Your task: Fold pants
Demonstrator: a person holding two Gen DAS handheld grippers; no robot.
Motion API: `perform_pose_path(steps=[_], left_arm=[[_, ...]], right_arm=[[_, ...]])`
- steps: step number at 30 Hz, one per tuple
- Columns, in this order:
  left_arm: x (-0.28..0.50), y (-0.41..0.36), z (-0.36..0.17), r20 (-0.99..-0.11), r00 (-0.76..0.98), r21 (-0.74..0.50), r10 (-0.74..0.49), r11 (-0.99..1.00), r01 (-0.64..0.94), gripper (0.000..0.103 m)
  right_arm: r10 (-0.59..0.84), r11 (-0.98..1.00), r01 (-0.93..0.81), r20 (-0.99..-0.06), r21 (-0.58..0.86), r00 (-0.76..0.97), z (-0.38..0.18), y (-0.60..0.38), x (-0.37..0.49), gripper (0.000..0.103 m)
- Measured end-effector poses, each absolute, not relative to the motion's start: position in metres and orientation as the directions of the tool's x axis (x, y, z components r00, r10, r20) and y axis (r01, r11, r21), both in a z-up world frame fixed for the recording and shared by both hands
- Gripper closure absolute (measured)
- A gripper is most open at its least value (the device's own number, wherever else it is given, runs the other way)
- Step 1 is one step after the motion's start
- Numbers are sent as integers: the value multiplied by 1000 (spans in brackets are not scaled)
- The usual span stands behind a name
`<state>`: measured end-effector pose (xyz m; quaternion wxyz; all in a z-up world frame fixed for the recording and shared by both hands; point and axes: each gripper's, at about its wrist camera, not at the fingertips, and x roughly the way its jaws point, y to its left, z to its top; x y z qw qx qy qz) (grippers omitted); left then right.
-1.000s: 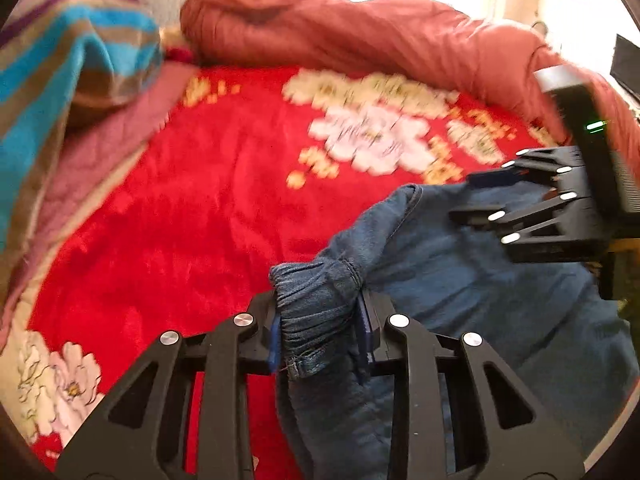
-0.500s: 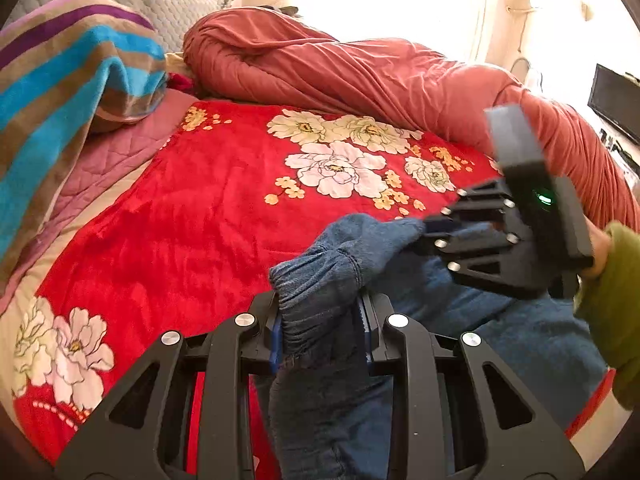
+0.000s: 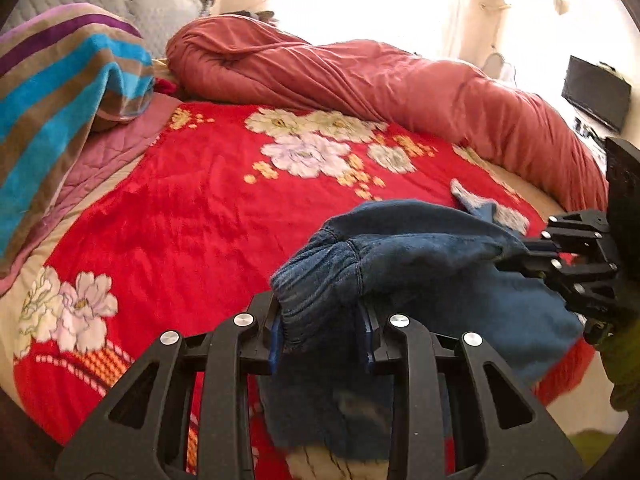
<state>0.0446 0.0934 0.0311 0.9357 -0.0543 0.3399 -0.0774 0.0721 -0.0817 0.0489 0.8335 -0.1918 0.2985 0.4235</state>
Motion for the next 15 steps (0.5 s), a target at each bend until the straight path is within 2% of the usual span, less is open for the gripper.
perform_pose_path(steps=[5, 9, 11, 15], left_arm=[[22, 85, 20, -672, 721, -124, -169, 985, 116, 80], [9, 83, 12, -704, 698, -86, -135, 991, 105, 77], [3, 82, 6, -725, 681, -58, -105, 994, 92, 75], [-7, 88, 0, -753, 654, -46, -72, 997, 57, 71]], right_arm=[[575, 524, -848, -702, -79, 421, 26, -76, 21, 96], [565, 502, -864, -745, -29, 354, -4, -65, -3, 96], [548, 505, -861, -751, -55, 370, -13, -60, -11, 96], [562, 528, -849, -744, -14, 362, -14, -64, -12, 96]])
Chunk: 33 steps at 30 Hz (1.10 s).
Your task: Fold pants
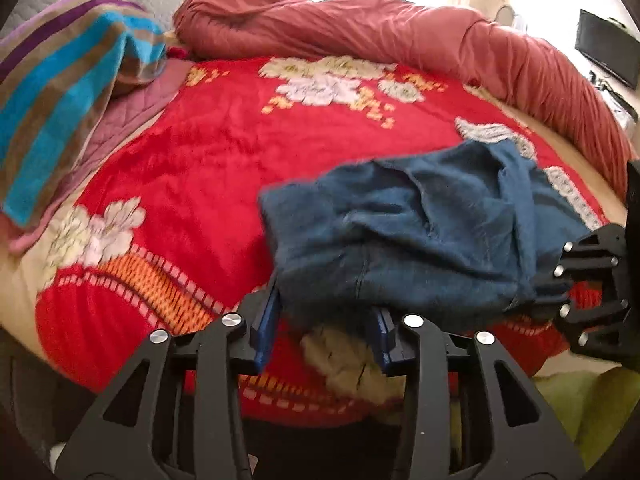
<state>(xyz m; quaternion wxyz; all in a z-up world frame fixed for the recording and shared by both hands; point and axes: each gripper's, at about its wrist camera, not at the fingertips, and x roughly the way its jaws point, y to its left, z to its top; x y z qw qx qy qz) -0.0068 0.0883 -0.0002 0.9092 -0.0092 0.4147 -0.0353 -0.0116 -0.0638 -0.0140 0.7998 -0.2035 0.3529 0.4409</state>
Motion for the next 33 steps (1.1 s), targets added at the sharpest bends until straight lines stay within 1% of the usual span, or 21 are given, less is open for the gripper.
perform_pose_path(steps=[3, 6, 9, 11, 13, 15, 16, 18, 20, 22, 23, 25, 28, 31, 32, 33], left_arm=[[-17, 107, -1, -768, 639, -64, -30, 998, -30, 71], [-33, 121, 15, -743, 669, -107, -24, 991, -84, 73], [-42, 113, 36, -705, 706, -145, -62, 988, -58, 73], [-38, 89, 48, -687, 719, -132, -104, 991, 17, 73], [-25, 65, 49, -691, 711, -106, -131, 991, 80, 73], [-12, 50, 39, -715, 687, -73, -129, 991, 111, 73], [-4, 43, 28, -738, 667, -34, -102, 993, 115, 73], [2, 40, 9, -767, 640, 14, -58, 994, 107, 73], [2, 48, -6, -788, 610, -26, -79, 995, 95, 73], [-2, 51, -7, -781, 618, -36, -88, 995, 97, 73], [-4, 51, -6, -779, 622, -25, -82, 995, 99, 73], [-5, 51, -8, -779, 622, -25, -83, 995, 100, 73], [-5, 51, -10, -775, 626, -25, -83, 995, 101, 73], [-4, 50, -10, -773, 627, -34, -94, 994, 107, 73], [-4, 49, -11, -774, 624, -46, -105, 993, 110, 73], [-5, 49, -12, -775, 624, -45, -102, 993, 107, 73]], right_arm=[[566, 541, -841, -740, 0, 364, -14, -67, -11, 96], [565, 557, -831, -736, 4, 374, -15, -68, -12, 96], [560, 567, -824, -731, -5, 389, -17, -65, -12, 96], [561, 572, -820, -735, 12, 381, -20, -64, -11, 93], [555, 573, -819, -742, 12, 377, -22, -63, -11, 92], [558, 576, -817, -745, 29, 367, -21, -66, -11, 88], [568, 577, -815, -743, 52, 355, -18, -68, -11, 83], [585, 583, -809, -730, 75, 354, -9, -77, -11, 79], [592, 601, -796, -711, 75, 380, 2, -86, -12, 68], [605, 629, -773, -679, 87, 416, 14, -96, -8, 61], [609, 647, -756, -662, 95, 438, 20, -99, -3, 58], [606, 665, -739, -656, 106, 450, 21, -99, 5, 57], [582, 678, -726, -684, 111, 439, 11, -88, 15, 57], [491, 705, -700, -791, 115, 365, -27, -76, 28, 56], [479, 715, -688, -806, 128, 348, -39, -75, 32, 56], [500, 717, -682, -788, 145, 359, -41, -78, 32, 56]])
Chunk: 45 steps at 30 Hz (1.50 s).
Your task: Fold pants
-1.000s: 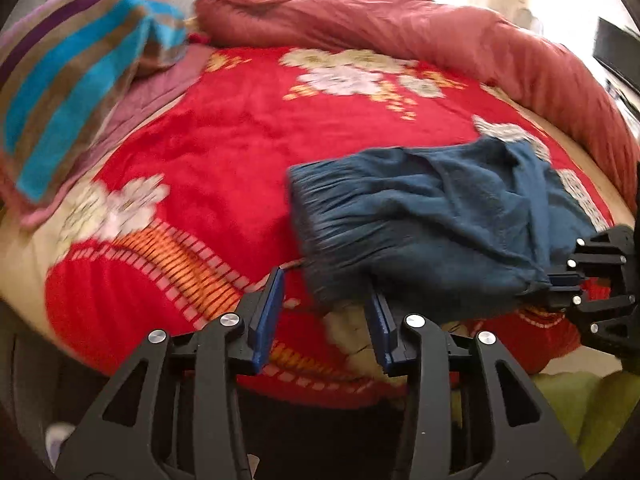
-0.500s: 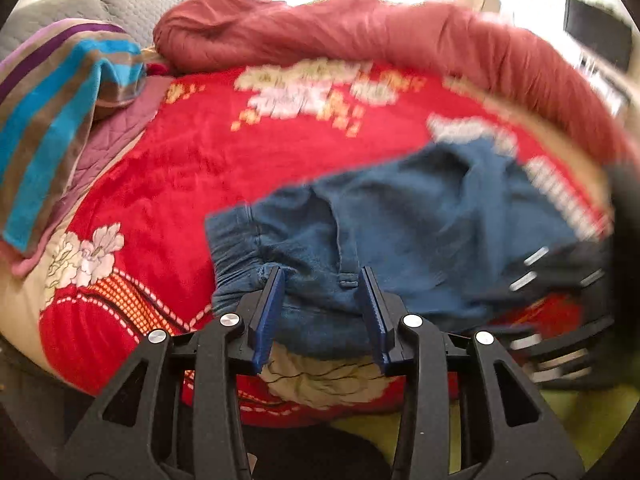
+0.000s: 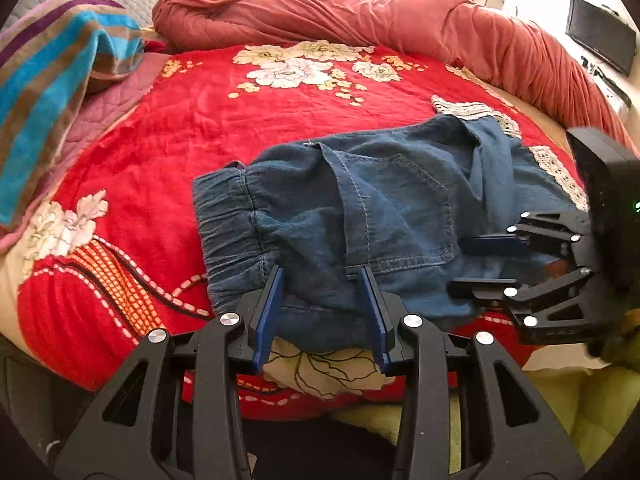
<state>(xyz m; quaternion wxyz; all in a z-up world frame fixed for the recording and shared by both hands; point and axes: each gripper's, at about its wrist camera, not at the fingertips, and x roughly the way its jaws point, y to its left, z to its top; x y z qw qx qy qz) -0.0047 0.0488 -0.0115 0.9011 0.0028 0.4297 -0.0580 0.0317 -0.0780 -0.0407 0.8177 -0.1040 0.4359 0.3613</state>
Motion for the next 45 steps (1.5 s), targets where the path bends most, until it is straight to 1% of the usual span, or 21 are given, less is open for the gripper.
perform_pose_path(steps=[3, 7, 9, 11, 13, 15, 18, 21, 27, 28, 29, 32, 35, 38, 39, 40, 41, 42, 45], left_arm=[[-5, 48, -11, -775, 624, -44, -100, 993, 106, 73], [-8, 52, -5, -767, 629, -92, -129, 992, 91, 69], [-12, 52, 0, -758, 638, -107, -137, 991, 86, 64], [-16, 50, 9, -744, 655, -103, -132, 991, 83, 60], [-21, 46, 19, -725, 677, -92, -123, 992, 82, 56], [-23, 43, 27, -711, 691, -98, -132, 991, 89, 48], [-24, 33, 39, -693, 704, -108, -156, 988, 113, 43], [-18, 17, 44, -690, 694, -133, -203, 979, 154, 41], [8, -38, 29, -735, 588, -188, -338, 935, 302, 40], [14, -49, 23, -745, 566, -193, -354, 926, 326, 40], [20, -58, 16, -757, 542, -193, -364, 918, 347, 40], [39, -78, -4, -795, 481, -200, -370, 908, 368, 40], [60, -85, -12, -801, 435, -261, -411, 894, 364, 40], [78, -92, -22, -816, 402, -284, -415, 894, 347, 40], [83, -93, -24, -818, 394, -293, -418, 894, 340, 41], [87, -95, -27, -821, 382, -306, -425, 892, 333, 45], [90, -97, -31, -825, 376, -306, -421, 893, 330, 65], [90, -99, -34, -830, 381, -291, -408, 898, 330, 74], [83, -103, -34, -829, 390, -269, -401, 897, 350, 74]], right_arm=[[508, 712, -686, -784, 149, 357, -31, -80, 29, 56], [534, 719, -672, -758, 176, 373, -18, -93, 26, 47], [537, 736, -655, -737, 173, 410, -7, -107, 25, 46], [531, 761, -626, -717, 170, 452, 4, -123, 28, 40], [518, 791, -589, -695, 168, 498, 14, -143, 34, 39], [495, 824, -542, -678, 167, 543, 20, -163, 40, 39], [460, 860, -482, -667, 169, 586, 24, -190, 48, 38], [426, 884, -439, -665, 161, 614, 27, -208, 58, 38], [370, 916, -375, -671, 147, 642, 34, -228, 100, 37], [365, 916, -373, -681, 143, 635, 34, -228, 108, 28], [363, 916, -376, -688, 141, 628, 33, -226, 117, 26], [343, 917, -381, -717, 117, 607, 25, -217, 143, 26], [328, 919, -378, -744, 109, 582, 14, -206, 172, 26], [314, 924, -364, -777, 118, 545, 1, -194, 203, 25], [320, 923, -361, -782, 131, 534, -2, -192, 210, 26], [331, 922, -354, -789, 154, 518, -6, -189, 220, 26], [329, 926, -341, -794, 164, 511, -8, -188, 227, 26], [317, 933, -318, -802, 168, 506, -12, -187, 236, 26], [271, 953, -261, -820, 155, 504, -21, -182, 261, 26]])
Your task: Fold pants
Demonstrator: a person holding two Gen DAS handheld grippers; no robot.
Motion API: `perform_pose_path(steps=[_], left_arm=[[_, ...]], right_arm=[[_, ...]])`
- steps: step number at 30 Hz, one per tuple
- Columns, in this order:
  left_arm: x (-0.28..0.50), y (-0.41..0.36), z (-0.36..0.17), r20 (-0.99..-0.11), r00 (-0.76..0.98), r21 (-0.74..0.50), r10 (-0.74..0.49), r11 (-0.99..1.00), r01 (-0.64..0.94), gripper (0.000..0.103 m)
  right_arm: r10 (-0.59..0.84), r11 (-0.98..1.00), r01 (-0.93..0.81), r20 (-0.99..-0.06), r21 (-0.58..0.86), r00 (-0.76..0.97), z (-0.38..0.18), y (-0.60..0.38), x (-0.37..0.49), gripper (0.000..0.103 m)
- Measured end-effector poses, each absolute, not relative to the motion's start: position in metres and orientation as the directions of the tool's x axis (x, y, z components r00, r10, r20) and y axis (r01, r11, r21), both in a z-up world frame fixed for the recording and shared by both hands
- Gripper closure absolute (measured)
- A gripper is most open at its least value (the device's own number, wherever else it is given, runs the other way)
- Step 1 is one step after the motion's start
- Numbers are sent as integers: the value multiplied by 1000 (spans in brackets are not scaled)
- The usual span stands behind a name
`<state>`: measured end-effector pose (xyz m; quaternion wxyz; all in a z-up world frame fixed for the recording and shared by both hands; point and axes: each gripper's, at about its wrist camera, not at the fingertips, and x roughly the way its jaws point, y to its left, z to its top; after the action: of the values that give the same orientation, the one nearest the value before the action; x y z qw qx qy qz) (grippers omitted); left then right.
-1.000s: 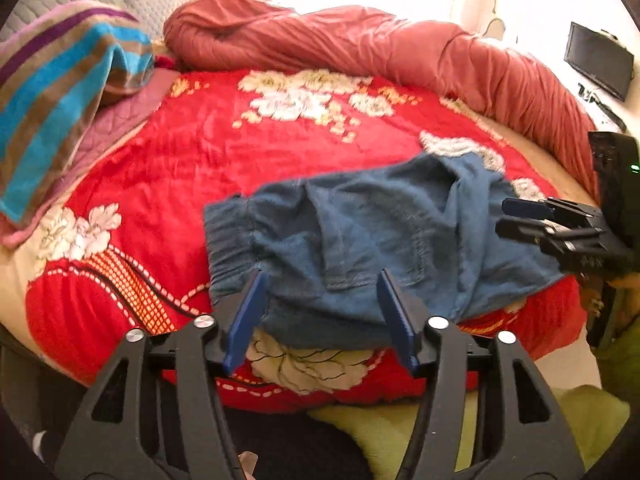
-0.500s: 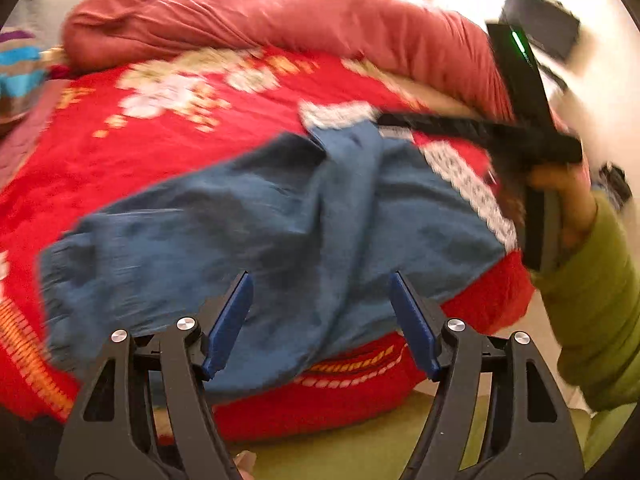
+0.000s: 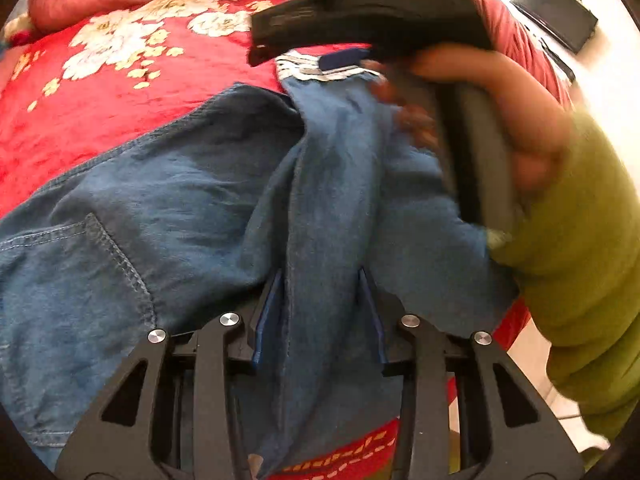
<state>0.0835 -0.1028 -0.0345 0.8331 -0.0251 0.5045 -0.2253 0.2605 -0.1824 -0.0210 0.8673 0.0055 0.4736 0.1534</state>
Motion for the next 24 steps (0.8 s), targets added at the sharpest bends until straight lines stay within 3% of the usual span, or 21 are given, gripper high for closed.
perform_pose_path(steps=[3, 7, 10, 19, 21, 24], left_arm=[[72, -110, -32, -831, 406, -221, -381, 895, 386, 74], [61, -114, -32, -831, 426, -175, -358, 894, 412, 74], [59, -111, -31, -826, 426, -190, -370, 893, 407, 74], [58, -97, -33, -799, 465, -222, -382, 905, 362, 73], [57, -95, -32, -794, 471, -227, -383, 907, 355, 63], [56, -94, -29, -787, 481, -228, -385, 907, 353, 59]], right_arm=[[206, 972, -201, -840, 118, 502, -33, -183, 282, 28], [108, 983, -181, -839, 12, 533, -42, -185, 293, 66], [144, 979, -198, -820, 38, 554, -37, -199, 286, 92], [289, 956, -168, -698, 239, 655, 9, -278, 205, 94], [283, 956, -143, -676, 257, 680, 17, -301, 182, 94], [268, 954, -102, -651, 282, 710, 28, -332, 148, 94]])
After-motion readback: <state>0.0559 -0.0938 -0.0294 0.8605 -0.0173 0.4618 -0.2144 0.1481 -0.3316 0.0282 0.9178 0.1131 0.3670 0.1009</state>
